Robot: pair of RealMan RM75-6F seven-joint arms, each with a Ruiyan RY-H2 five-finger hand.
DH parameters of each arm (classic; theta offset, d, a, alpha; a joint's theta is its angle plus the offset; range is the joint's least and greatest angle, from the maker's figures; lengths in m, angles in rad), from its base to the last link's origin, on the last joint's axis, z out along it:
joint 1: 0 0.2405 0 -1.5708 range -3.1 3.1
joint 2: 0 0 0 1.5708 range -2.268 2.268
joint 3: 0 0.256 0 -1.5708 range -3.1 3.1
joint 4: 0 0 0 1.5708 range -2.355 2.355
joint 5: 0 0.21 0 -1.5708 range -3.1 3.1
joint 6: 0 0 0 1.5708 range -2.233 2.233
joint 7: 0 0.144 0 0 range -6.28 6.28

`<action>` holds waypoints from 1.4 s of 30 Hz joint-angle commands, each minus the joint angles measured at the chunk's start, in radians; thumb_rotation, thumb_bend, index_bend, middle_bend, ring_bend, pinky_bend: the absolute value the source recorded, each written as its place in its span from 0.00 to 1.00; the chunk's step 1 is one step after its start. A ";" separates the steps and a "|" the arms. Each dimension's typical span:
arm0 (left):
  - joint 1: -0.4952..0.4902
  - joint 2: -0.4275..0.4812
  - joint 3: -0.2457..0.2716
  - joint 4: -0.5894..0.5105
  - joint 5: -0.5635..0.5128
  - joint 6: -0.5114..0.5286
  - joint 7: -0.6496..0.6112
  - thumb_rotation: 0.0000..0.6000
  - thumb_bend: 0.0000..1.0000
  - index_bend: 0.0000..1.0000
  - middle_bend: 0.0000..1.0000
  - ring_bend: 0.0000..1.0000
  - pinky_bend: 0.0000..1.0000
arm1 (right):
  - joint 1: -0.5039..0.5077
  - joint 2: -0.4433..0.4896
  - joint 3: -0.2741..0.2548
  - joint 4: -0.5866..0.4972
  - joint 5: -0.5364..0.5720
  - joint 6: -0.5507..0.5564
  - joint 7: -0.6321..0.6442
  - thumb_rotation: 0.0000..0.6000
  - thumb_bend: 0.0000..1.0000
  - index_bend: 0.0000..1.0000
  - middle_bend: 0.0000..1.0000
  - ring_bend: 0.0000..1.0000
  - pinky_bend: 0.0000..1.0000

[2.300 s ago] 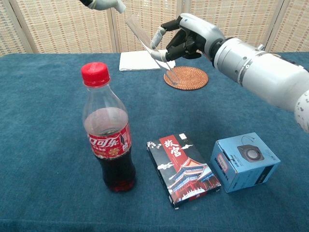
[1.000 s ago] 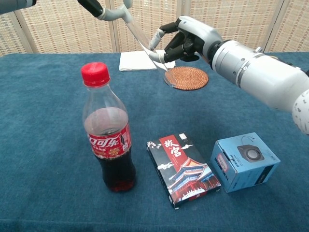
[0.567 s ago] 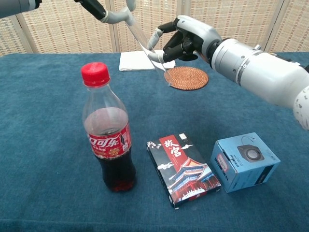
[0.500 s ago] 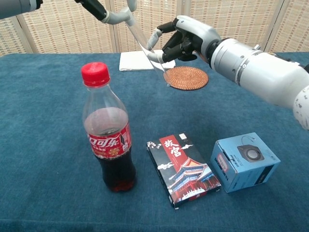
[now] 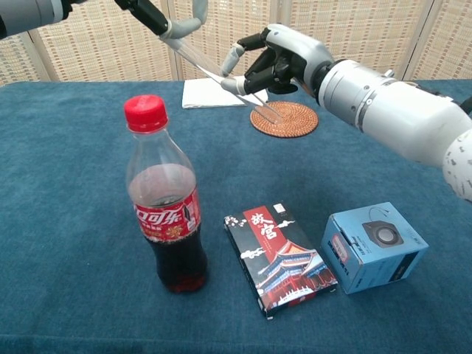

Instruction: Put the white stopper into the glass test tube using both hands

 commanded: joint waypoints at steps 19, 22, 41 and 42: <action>0.082 0.116 0.084 0.039 -0.030 -0.053 -0.036 1.00 0.41 0.10 0.05 0.00 0.00 | -0.005 0.175 -0.091 -0.044 0.125 -0.165 -0.233 1.00 0.66 0.91 1.00 1.00 1.00; 0.101 0.122 0.097 0.057 -0.020 -0.046 -0.045 1.00 0.41 0.09 0.05 0.00 0.00 | -0.006 0.164 -0.101 -0.027 0.148 -0.173 -0.249 1.00 0.66 0.91 1.00 1.00 1.00; 0.164 0.131 0.125 0.105 -0.005 -0.029 -0.074 1.00 0.41 0.09 0.05 0.00 0.00 | 0.020 -0.022 -0.133 0.219 0.197 -0.207 -0.306 1.00 0.63 0.91 1.00 1.00 1.00; 0.167 0.131 0.128 0.108 -0.001 -0.029 -0.075 1.00 0.41 0.09 0.05 0.00 0.00 | 0.020 -0.030 -0.133 0.229 0.201 -0.211 -0.305 1.00 0.62 0.91 1.00 1.00 1.00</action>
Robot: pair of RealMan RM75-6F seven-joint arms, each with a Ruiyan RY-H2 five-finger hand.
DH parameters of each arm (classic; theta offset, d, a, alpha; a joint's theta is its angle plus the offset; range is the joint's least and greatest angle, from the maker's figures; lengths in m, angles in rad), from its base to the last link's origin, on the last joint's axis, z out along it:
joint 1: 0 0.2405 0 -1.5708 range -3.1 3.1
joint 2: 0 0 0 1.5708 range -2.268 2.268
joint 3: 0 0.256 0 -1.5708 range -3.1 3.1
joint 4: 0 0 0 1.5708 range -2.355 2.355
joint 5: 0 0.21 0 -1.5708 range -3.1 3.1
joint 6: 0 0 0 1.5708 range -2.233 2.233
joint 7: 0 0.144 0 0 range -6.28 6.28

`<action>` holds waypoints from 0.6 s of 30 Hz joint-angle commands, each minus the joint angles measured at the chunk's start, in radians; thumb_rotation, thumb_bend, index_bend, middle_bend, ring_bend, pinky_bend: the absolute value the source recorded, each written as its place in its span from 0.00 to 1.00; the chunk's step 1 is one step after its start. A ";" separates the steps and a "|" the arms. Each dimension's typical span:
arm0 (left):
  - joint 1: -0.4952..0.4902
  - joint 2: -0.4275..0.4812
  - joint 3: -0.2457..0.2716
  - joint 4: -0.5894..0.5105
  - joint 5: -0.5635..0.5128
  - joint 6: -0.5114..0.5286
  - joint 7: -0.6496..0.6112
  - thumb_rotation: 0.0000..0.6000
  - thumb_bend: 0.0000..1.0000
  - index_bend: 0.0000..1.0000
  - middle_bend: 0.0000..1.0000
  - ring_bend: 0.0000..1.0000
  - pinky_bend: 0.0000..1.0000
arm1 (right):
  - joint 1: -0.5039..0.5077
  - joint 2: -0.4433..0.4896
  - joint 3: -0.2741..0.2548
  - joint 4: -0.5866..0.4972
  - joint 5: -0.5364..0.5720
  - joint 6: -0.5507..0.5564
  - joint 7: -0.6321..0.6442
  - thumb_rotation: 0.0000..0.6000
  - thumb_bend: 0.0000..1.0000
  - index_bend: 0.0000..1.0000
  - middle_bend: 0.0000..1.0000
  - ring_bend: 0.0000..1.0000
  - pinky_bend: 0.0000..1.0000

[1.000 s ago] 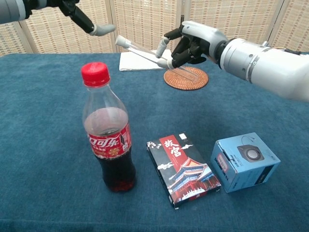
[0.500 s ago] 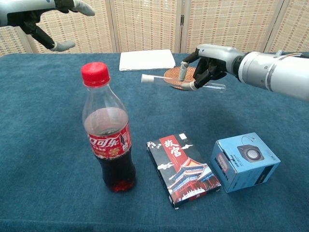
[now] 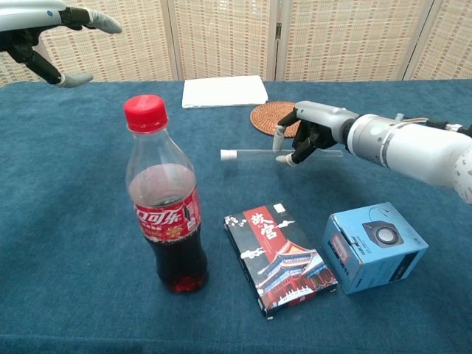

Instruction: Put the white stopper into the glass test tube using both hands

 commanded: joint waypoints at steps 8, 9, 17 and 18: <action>0.014 -0.011 0.005 0.013 0.019 0.001 -0.011 1.00 0.41 0.09 0.05 0.00 0.00 | -0.009 -0.035 0.010 0.042 0.025 -0.004 -0.019 1.00 0.34 0.57 0.98 1.00 1.00; 0.015 -0.013 0.004 0.015 0.023 0.003 -0.012 1.00 0.41 0.09 0.05 0.00 0.00 | -0.011 -0.033 0.011 0.038 0.028 -0.005 -0.023 1.00 0.32 0.55 0.98 1.00 1.00; 0.019 -0.020 -0.001 0.020 0.026 0.002 -0.013 1.00 0.41 0.09 0.04 0.00 0.00 | -0.015 -0.021 0.021 0.017 0.049 -0.013 -0.048 1.00 0.26 0.41 0.97 1.00 1.00; 0.019 -0.019 -0.001 0.020 0.026 0.000 -0.012 1.00 0.41 0.09 0.04 0.00 0.00 | -0.016 -0.020 0.022 0.015 0.051 -0.013 -0.050 1.00 0.26 0.40 0.97 1.00 1.00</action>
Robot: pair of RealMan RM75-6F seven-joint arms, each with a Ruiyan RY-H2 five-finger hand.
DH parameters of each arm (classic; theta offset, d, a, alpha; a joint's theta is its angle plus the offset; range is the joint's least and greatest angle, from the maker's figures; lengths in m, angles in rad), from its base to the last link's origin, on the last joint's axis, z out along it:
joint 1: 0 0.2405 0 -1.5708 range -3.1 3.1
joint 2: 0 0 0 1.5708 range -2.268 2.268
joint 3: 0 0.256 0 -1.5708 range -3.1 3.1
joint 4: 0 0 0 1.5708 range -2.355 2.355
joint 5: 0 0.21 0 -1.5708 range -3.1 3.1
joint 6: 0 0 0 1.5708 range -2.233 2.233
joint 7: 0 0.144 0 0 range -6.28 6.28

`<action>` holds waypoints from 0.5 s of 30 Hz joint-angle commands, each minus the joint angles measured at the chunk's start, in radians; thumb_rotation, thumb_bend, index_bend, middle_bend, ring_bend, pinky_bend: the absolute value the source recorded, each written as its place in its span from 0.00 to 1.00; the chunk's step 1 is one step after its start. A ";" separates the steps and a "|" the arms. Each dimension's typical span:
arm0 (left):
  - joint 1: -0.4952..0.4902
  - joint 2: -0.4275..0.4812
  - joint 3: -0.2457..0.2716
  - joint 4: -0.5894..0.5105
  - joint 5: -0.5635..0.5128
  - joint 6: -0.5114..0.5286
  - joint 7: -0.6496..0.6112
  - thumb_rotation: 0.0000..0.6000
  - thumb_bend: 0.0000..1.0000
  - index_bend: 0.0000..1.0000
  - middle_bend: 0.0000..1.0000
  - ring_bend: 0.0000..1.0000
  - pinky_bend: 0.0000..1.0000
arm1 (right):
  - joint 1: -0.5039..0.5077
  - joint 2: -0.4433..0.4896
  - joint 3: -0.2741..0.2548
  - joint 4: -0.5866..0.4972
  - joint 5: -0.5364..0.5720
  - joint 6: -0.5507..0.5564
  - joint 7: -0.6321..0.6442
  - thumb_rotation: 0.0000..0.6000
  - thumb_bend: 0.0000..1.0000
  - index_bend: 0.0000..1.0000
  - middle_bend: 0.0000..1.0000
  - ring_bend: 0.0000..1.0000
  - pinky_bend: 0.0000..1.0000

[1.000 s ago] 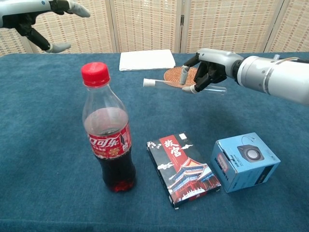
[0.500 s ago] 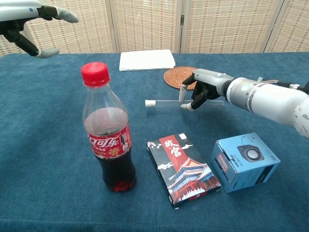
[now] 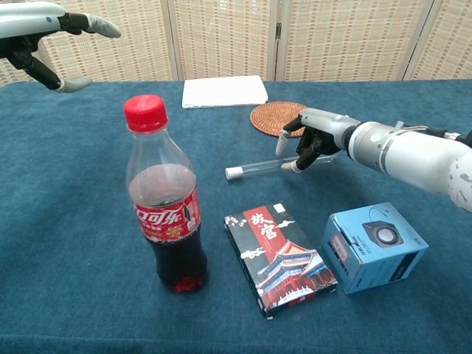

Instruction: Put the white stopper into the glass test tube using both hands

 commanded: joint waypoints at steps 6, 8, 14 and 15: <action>0.018 0.019 -0.006 0.004 -0.020 0.000 -0.017 1.00 0.41 0.09 0.04 0.00 0.00 | -0.021 0.066 0.024 -0.080 -0.028 0.047 0.004 1.00 0.26 0.37 0.96 1.00 1.00; 0.028 0.032 -0.007 0.004 -0.033 0.001 -0.023 1.00 0.41 0.09 0.04 0.00 0.00 | -0.040 0.119 0.026 -0.134 -0.049 0.078 -0.003 1.00 0.26 0.36 0.95 1.00 1.00; 0.094 0.066 -0.002 0.017 -0.078 0.040 -0.066 1.00 0.41 0.12 0.04 0.00 0.00 | -0.154 0.349 0.013 -0.368 -0.104 0.234 -0.058 1.00 0.27 0.36 0.91 1.00 1.00; 0.106 0.070 0.001 0.021 -0.081 0.045 -0.075 1.00 0.41 0.13 0.04 0.00 0.00 | -0.175 0.384 0.009 -0.403 -0.108 0.258 -0.066 1.00 0.28 0.37 0.91 0.99 1.00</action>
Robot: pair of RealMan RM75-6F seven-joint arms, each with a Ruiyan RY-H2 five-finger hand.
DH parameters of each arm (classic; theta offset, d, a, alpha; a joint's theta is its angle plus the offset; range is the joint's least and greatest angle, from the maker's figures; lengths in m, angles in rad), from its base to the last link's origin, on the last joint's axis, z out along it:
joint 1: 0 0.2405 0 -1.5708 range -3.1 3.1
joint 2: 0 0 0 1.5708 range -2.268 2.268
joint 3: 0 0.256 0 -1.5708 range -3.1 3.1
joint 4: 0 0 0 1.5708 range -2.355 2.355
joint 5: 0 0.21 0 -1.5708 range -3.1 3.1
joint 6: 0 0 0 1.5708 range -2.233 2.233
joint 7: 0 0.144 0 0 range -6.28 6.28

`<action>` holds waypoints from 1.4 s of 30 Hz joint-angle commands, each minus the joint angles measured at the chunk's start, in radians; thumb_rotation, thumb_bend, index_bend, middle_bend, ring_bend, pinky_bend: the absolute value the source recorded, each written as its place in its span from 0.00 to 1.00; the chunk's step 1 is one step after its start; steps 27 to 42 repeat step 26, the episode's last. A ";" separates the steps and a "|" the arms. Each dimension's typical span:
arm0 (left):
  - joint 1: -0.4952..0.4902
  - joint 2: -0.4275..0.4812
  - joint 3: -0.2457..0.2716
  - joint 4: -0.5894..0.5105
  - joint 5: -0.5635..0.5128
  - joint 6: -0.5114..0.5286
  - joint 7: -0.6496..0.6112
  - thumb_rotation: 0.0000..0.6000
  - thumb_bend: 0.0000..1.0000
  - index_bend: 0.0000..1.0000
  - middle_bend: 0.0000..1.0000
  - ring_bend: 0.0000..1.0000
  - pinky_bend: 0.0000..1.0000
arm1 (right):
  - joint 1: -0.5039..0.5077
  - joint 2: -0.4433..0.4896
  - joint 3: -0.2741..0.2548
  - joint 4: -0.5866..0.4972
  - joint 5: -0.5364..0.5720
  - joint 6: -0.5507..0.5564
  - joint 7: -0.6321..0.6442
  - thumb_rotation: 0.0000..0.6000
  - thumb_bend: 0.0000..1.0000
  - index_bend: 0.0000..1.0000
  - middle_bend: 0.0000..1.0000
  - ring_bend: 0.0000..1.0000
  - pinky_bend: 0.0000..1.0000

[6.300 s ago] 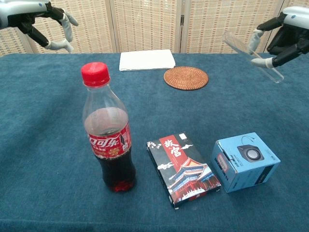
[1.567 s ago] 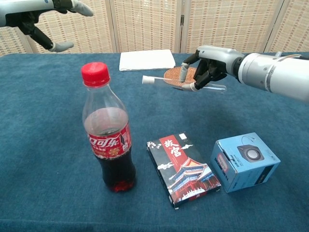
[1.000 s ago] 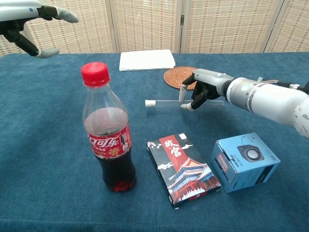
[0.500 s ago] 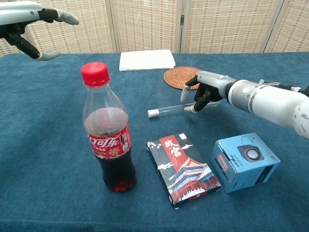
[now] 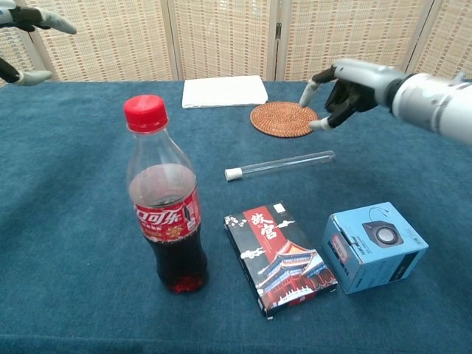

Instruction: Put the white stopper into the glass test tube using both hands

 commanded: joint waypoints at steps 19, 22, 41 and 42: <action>0.357 0.043 0.121 0.027 0.070 0.324 -0.116 1.00 0.40 0.15 0.04 0.01 0.00 | -0.530 0.470 -0.236 -0.445 -0.308 0.593 -0.058 1.00 0.44 0.41 0.56 0.54 0.72; 0.400 0.055 0.136 -0.016 0.093 0.373 -0.102 1.00 0.40 0.14 0.04 0.01 0.00 | -0.578 0.478 -0.262 -0.451 -0.340 0.640 -0.064 1.00 0.44 0.41 0.56 0.54 0.72; 0.444 0.064 0.154 -0.067 0.133 0.424 -0.093 1.00 0.40 0.14 0.04 0.01 0.00 | -0.627 0.485 -0.283 -0.472 -0.369 0.684 -0.052 1.00 0.44 0.42 0.56 0.54 0.72; 0.444 0.064 0.154 -0.067 0.133 0.424 -0.093 1.00 0.40 0.14 0.04 0.01 0.00 | -0.627 0.485 -0.283 -0.472 -0.369 0.684 -0.052 1.00 0.44 0.42 0.56 0.54 0.72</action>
